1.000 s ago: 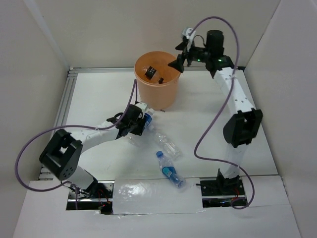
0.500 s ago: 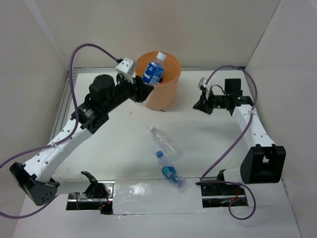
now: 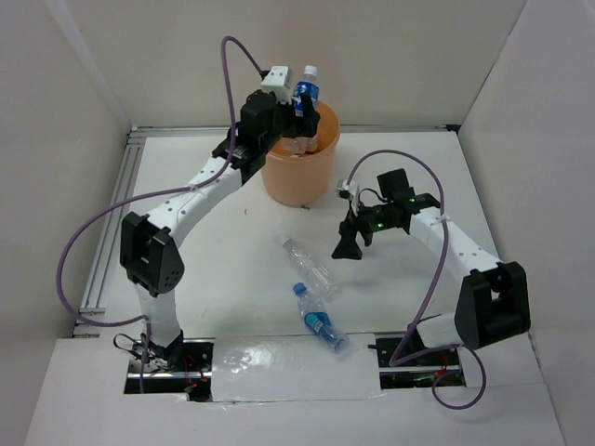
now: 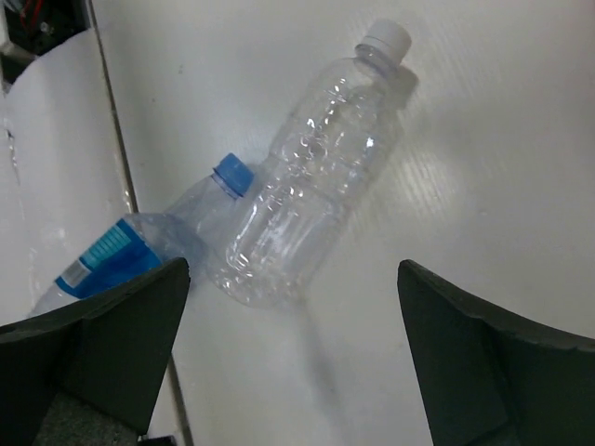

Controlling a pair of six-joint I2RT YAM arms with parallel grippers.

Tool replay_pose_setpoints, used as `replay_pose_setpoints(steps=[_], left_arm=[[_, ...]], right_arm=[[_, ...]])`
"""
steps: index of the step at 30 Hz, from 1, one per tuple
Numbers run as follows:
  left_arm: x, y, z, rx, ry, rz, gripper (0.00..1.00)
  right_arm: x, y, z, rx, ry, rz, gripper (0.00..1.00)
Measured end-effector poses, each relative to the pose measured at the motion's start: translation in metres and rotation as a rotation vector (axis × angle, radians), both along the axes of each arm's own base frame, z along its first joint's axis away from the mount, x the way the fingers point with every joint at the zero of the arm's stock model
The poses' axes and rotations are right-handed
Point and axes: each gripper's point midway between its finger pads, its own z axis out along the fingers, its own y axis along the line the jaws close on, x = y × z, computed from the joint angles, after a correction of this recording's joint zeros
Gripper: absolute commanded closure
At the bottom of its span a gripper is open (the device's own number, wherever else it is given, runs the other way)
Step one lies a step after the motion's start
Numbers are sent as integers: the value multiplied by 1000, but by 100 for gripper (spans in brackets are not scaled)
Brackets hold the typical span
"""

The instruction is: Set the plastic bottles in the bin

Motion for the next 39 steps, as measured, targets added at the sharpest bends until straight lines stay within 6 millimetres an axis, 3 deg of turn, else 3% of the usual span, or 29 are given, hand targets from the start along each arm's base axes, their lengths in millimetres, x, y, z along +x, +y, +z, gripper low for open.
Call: replay_pose_setpoints(steps=[5,8,10,14,15,19,20,21,24,29,31,33,36,39], left_arm=[[21,1,0,5,9,41,1],[15,7,13,-2,-10,47,1],[-2,17,23,-4,-23,47,1],[-77,61,40,0,-52,48,1],[-110,79,45,-14,-70,49,1],[-202,120,38,-81,-97,32,1],[-219,125,22,-93,-67,21,1],[-237,131,9,-118,-50,12,1],[-278,133,-58,-161,89,-37,1],[-328,125,-202,-114,427,-111,1],[-342,127,-235,-80,519,-125,1],[-348,125,-244,-65,555,-147,1],[-349,114,-237,-73,569,-192,1],[-347,101,-233,-99,589,-217,1]], right_arm=[[-7,25,-14,-26,91,-20,0],[-14,41,-32,-65,144,-33,0],[-18,51,-46,-102,169,-44,0],[-21,70,-72,-183,180,-74,0],[-12,71,-76,-205,153,-116,0],[-13,81,-101,-312,102,-162,18],[-12,81,-107,-334,89,-171,22],[-12,81,-112,-352,81,-180,34],[-13,86,-114,-363,46,-167,63],[-17,94,-106,-356,0,-59,68],[-22,99,-91,-349,4,24,67],[-13,112,-57,-308,-28,92,67],[23,149,34,-149,-188,153,67],[62,172,139,14,-388,146,67]])
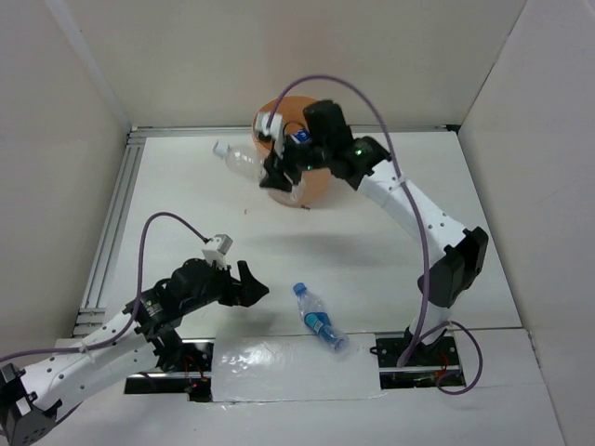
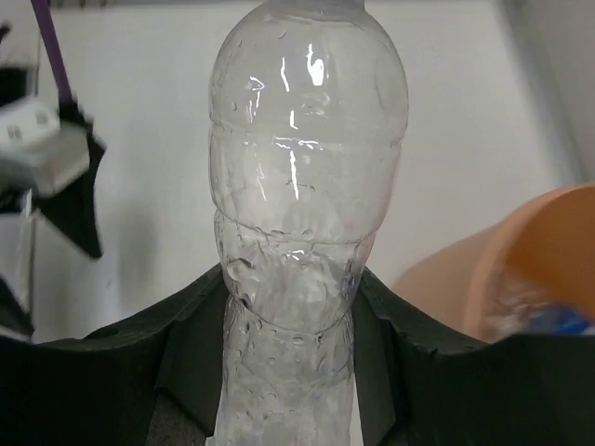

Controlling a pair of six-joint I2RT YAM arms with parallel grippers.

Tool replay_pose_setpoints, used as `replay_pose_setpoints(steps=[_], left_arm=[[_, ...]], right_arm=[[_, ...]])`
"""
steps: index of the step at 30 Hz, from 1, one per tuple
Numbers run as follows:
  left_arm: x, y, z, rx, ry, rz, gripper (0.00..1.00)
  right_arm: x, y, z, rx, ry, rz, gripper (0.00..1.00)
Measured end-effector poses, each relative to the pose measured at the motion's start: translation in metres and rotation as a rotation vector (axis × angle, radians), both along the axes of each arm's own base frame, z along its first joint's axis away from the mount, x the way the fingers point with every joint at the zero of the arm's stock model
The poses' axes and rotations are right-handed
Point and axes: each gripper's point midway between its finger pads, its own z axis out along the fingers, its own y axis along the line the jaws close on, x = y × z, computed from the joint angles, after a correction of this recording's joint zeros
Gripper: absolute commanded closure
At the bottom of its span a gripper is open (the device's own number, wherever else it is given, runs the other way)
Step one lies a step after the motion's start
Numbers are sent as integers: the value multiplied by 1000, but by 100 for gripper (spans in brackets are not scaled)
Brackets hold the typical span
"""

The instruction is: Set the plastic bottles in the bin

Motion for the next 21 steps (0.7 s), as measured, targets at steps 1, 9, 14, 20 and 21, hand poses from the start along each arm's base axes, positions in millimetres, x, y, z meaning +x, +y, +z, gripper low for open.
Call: replay_pose_setpoints(steps=[1,9,14,20,21], left_arm=[[0,-4,1,-18,13,4,1],[-2,-26,-8,-136,224,153,1],[-11,-39,-32,-118,416,299,1],[-24,-85,-29,-140,524,381,1],[-23,-92,-26,-141,546,405,1]], right_arm=[[11,3,32,55,-59,-3,66],[82,-18,129,235,-271,-192,57],[160,-33,100,233,-287,-343,0],[221,-59,42,179,-211,-475,0],[225,-67,40,179,-199,-491,0]])
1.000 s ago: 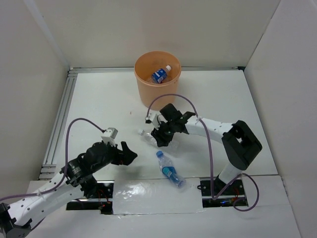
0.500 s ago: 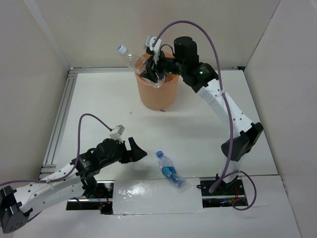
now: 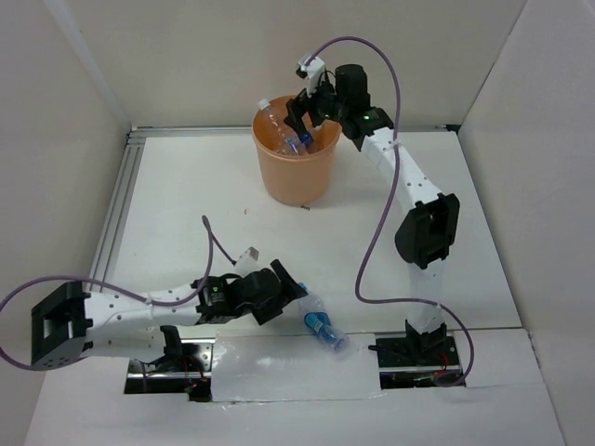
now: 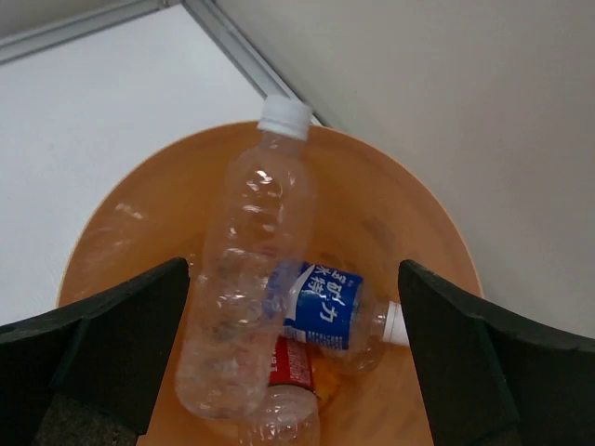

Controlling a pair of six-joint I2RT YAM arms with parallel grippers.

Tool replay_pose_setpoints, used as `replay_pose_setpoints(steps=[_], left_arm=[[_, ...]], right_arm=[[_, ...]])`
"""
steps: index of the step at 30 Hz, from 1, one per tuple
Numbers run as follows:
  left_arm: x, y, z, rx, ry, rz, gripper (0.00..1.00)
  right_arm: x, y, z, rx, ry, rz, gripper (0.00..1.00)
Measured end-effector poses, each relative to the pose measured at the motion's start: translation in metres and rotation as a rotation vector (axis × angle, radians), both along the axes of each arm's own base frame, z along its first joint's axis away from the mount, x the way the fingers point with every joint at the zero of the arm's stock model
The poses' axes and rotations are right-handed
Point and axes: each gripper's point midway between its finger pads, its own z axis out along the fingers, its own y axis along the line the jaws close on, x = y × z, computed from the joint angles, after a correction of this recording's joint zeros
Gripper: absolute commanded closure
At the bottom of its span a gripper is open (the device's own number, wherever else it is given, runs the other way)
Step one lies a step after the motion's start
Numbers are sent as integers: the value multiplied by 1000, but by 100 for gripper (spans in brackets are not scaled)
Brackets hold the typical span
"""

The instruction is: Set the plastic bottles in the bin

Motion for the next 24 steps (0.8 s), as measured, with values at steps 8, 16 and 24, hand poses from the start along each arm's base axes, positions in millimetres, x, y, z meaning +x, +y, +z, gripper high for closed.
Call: replay_pose_setpoints(steps=[8,16,24], left_arm=[[12,-52,-2,46,119,55,1],[-4,-75,-51,262,283,-77,27],[9,-96,-32,292,207,-214,100]], right_arm=[[-37,-100,53,142,17,-113,0],[-112,-204,66,226,-6,-242,0],[-167,-236,-45,186,223,-251,22]])
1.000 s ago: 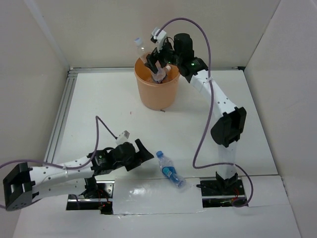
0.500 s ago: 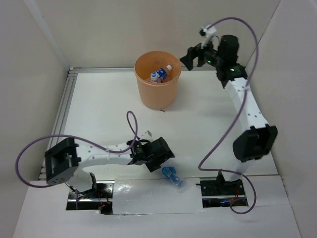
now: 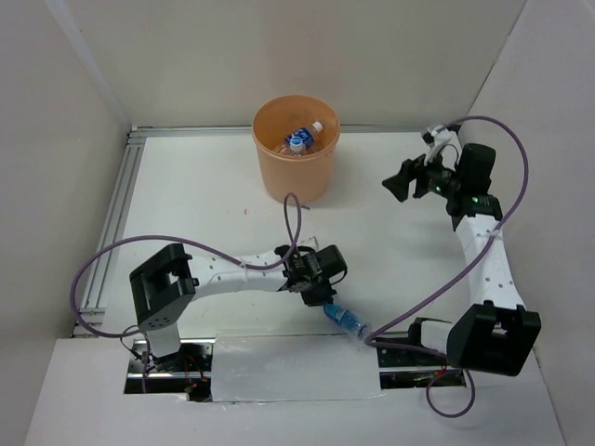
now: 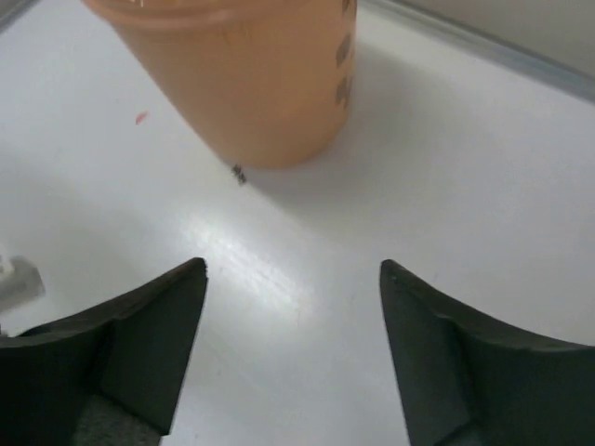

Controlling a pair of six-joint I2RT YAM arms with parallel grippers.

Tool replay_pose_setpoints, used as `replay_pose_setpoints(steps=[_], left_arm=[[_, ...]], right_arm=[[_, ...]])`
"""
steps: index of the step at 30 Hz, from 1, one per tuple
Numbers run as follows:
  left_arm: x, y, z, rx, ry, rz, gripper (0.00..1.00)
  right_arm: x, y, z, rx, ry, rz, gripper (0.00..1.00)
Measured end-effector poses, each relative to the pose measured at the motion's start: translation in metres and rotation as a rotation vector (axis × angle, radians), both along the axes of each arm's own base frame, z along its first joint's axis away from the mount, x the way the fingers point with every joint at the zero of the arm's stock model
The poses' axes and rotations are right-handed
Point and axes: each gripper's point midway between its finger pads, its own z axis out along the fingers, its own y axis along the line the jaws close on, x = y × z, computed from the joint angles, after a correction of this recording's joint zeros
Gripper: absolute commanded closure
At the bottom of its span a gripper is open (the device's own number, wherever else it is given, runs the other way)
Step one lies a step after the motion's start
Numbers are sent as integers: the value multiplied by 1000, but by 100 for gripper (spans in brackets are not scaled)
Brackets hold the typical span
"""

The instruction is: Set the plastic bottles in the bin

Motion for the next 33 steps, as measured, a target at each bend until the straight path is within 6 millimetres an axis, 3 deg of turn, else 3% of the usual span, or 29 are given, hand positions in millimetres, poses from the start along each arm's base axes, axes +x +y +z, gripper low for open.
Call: replay_pose_setpoints(steps=[1,5,7,9,14,17,19,20,22,23,25,26,27,30,31,32,33], left_arm=[[6,-1,6,2,-26,-13,100],[59,2,52,-8,-214,-53,100],[96,7,91,-29,-346,-56,100],[143,17,145,-71,-506,-28,100],[248,66,280,-153,-879,108,100],[293,92,343,-164,-1069,182,100],[315,99,371,-161,-1172,217,93],[326,100,378,-153,-1209,230,90],[349,99,385,-116,-1264,250,88],[363,95,385,-94,-1283,254,82],[388,90,371,-30,-1293,249,70],[399,87,357,8,-1285,239,54],[407,87,341,49,-1269,229,47],[422,92,282,175,-1183,189,35],[425,96,265,207,-1153,183,8],[428,99,252,235,-1129,173,0],[429,102,246,248,-1115,175,0]], right_arm=[[-10,-3,-10,0,24,1,36],[-46,-15,-36,-34,51,-13,72],[-61,-16,-44,-55,51,-17,73],[-73,-15,-54,-70,60,-14,66],[-87,-15,-84,-90,124,-3,63],[-95,-15,-101,-99,172,1,57],[-97,-15,-104,-109,177,5,49],[-97,-15,-104,-113,175,8,37],[-98,-16,-105,-124,175,15,27],[-98,-16,-106,-130,172,20,21],[-101,-15,-108,-141,178,31,1],[-102,-15,-108,-144,180,36,1],[-103,-15,-108,-149,180,42,1],[-105,-13,-106,-153,176,57,1],[-106,-12,-106,-149,176,65,1],[-107,-11,-105,-145,178,70,1],[-108,-10,-105,-141,181,74,1]])
